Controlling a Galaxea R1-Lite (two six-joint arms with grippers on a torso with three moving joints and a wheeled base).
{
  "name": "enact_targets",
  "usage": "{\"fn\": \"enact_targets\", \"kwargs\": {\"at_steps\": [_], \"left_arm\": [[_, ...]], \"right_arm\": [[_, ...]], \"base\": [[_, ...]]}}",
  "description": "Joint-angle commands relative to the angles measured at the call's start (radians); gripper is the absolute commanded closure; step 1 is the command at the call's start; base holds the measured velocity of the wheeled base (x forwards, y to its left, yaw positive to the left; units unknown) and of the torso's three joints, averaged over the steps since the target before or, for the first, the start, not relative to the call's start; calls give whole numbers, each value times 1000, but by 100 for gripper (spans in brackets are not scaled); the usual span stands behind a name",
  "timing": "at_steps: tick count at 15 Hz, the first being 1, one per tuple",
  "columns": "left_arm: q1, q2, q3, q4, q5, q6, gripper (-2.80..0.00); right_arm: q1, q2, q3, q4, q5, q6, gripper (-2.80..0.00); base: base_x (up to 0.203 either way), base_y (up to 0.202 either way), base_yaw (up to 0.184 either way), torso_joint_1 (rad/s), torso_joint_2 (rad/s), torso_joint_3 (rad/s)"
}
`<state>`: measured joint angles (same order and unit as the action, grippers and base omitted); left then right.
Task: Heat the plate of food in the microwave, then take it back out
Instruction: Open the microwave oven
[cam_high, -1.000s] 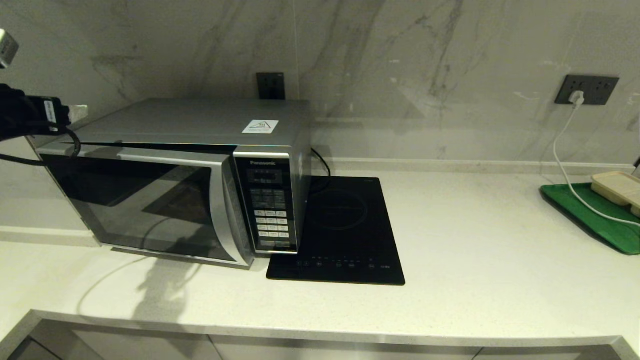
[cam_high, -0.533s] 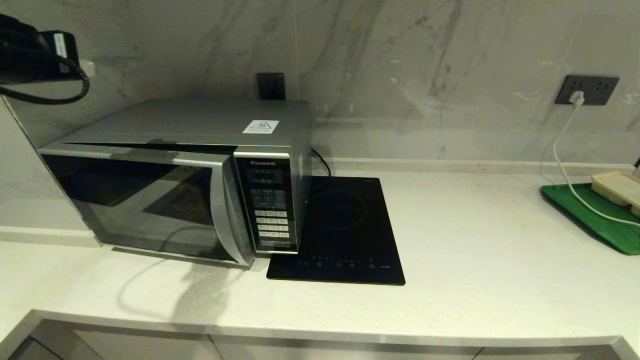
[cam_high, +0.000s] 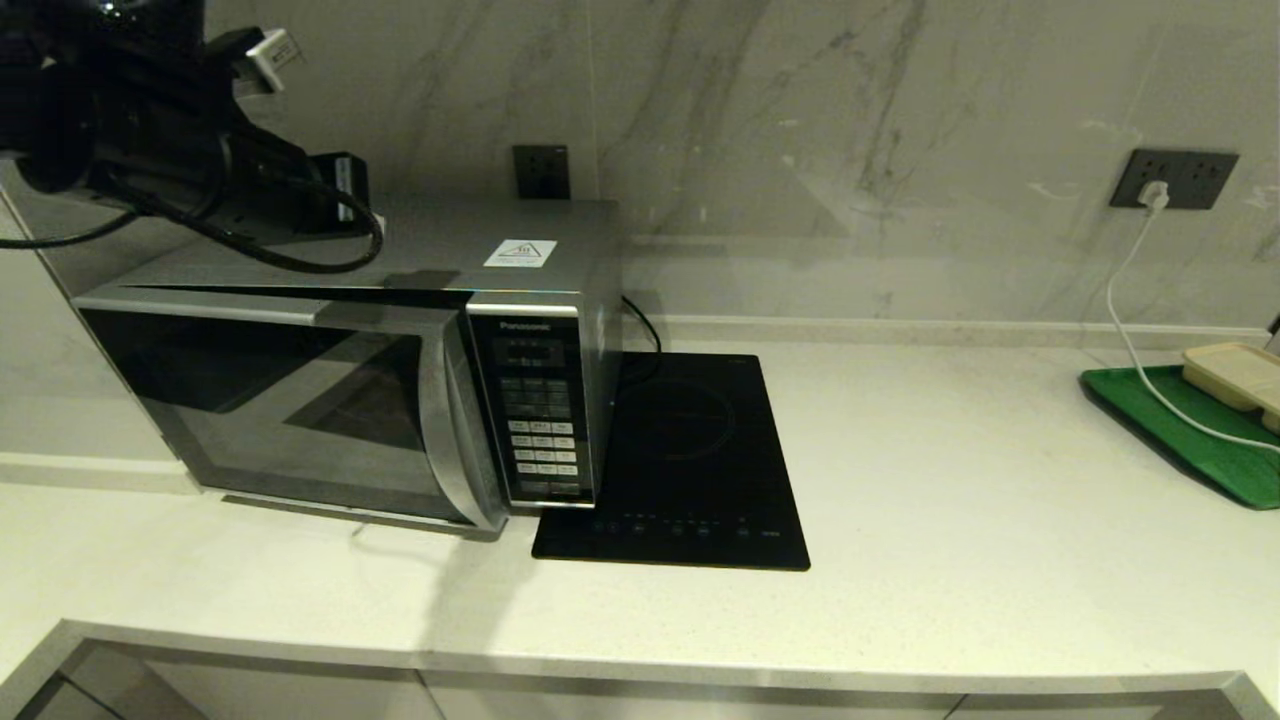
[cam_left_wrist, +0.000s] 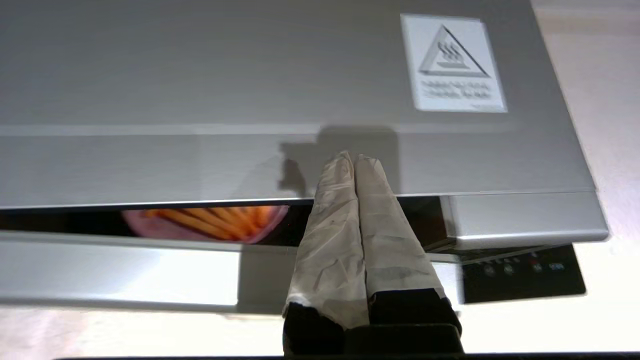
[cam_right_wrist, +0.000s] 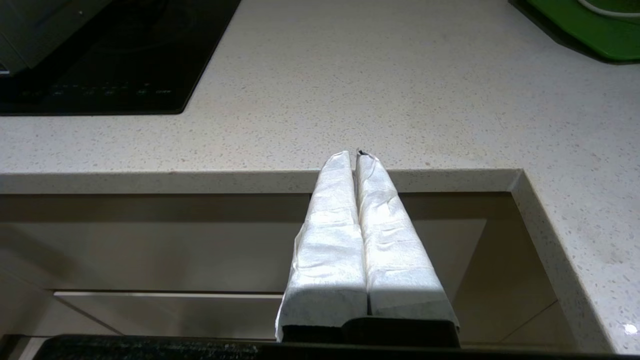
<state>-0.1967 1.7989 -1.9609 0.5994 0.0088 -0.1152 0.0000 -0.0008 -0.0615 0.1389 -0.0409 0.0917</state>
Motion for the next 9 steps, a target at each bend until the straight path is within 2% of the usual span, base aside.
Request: {"fn": "enact_targets", "kwargs": {"at_steps": [1,9], "left_arm": [[-15,26,0,6,5,-3,0],[-15,25,0,124,5,-34,0]], "right_arm": [[0,1,0,1,-1,0,0],[1,1,0,1,-1,0,0]], "base": [[0,0,0,0,0,0],[0,0,0,0,0,0]]}}
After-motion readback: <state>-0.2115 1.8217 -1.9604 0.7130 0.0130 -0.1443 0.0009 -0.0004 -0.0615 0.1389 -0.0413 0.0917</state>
